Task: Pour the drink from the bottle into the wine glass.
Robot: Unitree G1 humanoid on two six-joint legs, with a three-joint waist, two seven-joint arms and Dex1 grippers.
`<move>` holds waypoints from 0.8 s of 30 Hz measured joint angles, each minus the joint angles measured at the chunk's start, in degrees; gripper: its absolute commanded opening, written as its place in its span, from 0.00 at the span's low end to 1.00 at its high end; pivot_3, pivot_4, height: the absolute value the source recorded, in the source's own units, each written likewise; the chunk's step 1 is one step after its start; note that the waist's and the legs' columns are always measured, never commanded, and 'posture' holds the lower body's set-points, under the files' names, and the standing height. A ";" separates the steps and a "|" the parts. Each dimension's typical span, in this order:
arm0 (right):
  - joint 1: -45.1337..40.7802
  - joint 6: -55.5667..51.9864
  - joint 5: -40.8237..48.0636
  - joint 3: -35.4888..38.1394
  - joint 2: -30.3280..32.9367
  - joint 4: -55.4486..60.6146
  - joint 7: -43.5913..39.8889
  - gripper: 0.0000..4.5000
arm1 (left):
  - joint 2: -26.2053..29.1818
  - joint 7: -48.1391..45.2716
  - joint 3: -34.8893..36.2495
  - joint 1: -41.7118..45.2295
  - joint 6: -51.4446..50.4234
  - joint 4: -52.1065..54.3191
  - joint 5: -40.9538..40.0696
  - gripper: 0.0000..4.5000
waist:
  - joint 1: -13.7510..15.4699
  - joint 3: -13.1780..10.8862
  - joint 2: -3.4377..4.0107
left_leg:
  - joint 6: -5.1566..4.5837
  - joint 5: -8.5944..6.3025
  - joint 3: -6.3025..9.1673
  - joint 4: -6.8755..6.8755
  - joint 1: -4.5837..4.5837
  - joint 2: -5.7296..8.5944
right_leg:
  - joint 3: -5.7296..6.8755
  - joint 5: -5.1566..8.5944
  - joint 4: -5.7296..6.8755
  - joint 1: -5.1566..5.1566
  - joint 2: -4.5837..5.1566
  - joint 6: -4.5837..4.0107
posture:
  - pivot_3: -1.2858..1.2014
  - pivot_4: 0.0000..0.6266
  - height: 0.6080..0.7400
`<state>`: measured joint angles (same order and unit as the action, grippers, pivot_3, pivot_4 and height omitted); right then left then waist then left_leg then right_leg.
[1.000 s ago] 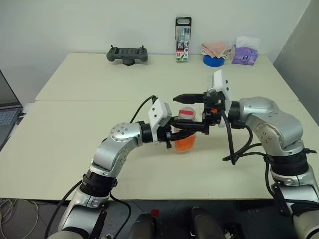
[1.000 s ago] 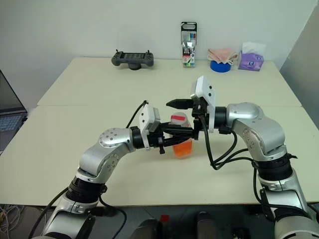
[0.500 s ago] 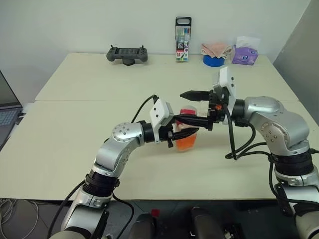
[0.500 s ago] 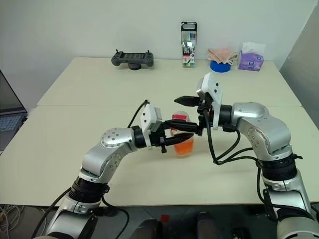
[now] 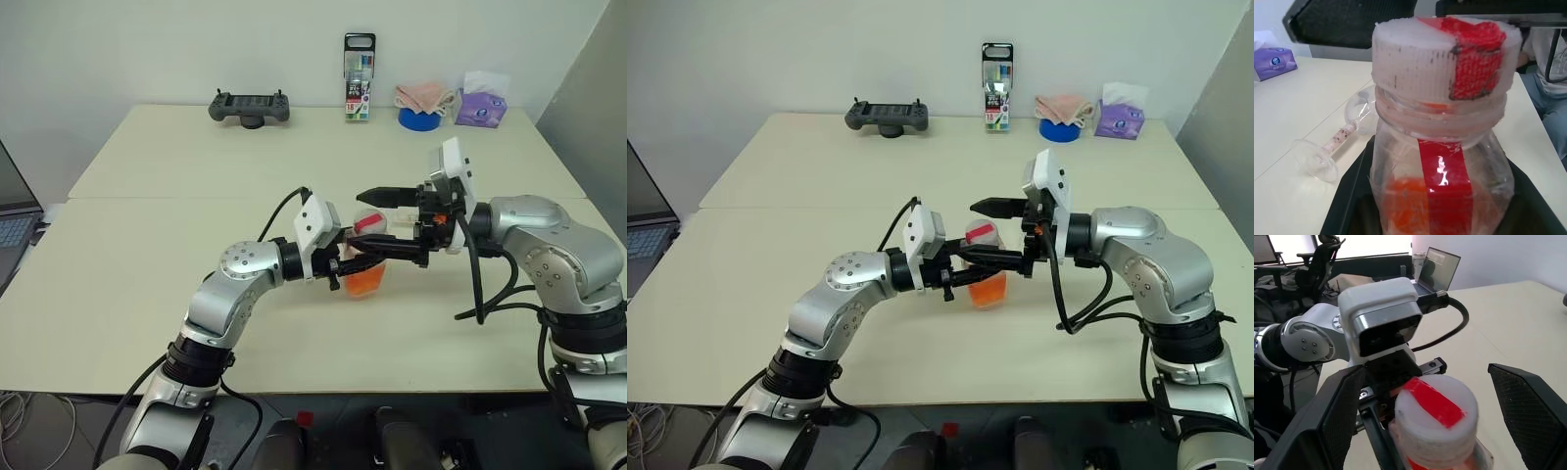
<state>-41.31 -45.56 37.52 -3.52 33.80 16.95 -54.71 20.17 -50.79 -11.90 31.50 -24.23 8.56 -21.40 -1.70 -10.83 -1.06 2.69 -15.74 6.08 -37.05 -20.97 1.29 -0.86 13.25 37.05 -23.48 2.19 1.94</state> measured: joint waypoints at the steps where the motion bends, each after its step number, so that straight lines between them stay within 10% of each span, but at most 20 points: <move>1: 0.27 -0.19 0.00 0.00 0.02 0.18 0.07 0.95 | 0.00 0.01 0.00 0.00 0.03 0.00 0.02 0.40 | 0.00 0.00 0.00 | 0.00 0.00 0.00 0.00 0.00 0.00 | 0.00 0.00 0.00 0.00 0.00 0.00 | 0.52 0.24 1.00; 9: 0.60 -1.13 -0.12 0.14 0.81 0.30 1.25 0.42 | 0.00 -0.11 -0.07 -0.01 0.07 -0.06 0.14 0.40 | 0.00 0.00 0.00 | 0.00 0.00 -0.01 0.00 0.00 0.00 | -0.01 0.00 -0.01 0.00 0.00 0.00 | 0.52 0.24 1.00; 24: -0.87 -3.41 11.35 11.95 -0.49 1.54 4.49 0.39 | 0.94 0.02 -0.50 -0.07 0.99 -2.37 2.65 0.40 | -0.01 0.00 0.00 | -0.01 0.00 0.00 -0.02 0.02 -0.02 | -0.01 0.00 0.05 0.01 -0.02 0.00 | 0.52 0.24 1.00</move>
<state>-42.18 -48.98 48.87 8.43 33.31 18.50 -50.22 21.10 -50.77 -12.40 31.43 -23.24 6.19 -18.75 -1.72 -10.83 -1.06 2.69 -15.74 6.07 -37.07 -20.95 1.27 -0.86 13.25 37.10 -23.47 2.16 1.94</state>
